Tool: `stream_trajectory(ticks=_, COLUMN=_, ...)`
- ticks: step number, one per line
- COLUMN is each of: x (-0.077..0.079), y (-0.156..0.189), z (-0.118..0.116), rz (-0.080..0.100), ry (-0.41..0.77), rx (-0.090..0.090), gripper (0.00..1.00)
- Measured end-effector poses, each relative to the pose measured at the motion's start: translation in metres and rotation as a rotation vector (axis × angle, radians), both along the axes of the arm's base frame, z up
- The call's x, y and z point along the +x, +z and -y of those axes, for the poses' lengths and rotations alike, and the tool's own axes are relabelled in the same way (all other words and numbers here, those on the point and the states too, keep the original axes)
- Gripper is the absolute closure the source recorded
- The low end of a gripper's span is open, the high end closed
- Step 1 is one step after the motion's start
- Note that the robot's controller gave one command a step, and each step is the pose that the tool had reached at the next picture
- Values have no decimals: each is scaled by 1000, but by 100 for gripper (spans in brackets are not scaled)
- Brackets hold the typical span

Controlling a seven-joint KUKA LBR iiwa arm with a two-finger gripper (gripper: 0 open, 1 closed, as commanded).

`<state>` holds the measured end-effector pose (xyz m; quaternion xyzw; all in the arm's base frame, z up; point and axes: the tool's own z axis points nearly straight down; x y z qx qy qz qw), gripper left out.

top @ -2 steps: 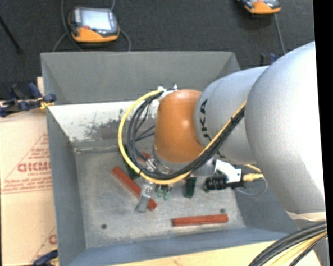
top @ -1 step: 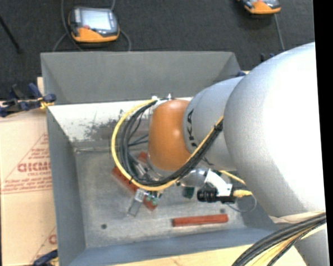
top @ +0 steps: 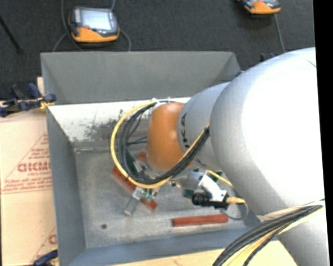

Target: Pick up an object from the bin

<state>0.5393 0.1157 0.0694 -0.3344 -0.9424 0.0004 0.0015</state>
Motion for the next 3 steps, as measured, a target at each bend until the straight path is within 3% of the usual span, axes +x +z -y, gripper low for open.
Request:
stream_trajectory(ticks=1, x=0, y=1, z=1, rz=1, ry=3, rx=-1, gripper=0)
stream_trajectory(ticks=2, x=1, y=1, z=1, rz=3, ry=3, rx=-1, gripper=100)
stream_trajectory(ticks=3, x=3, y=135, z=2, rz=12, ry=9, rx=1, gripper=100)
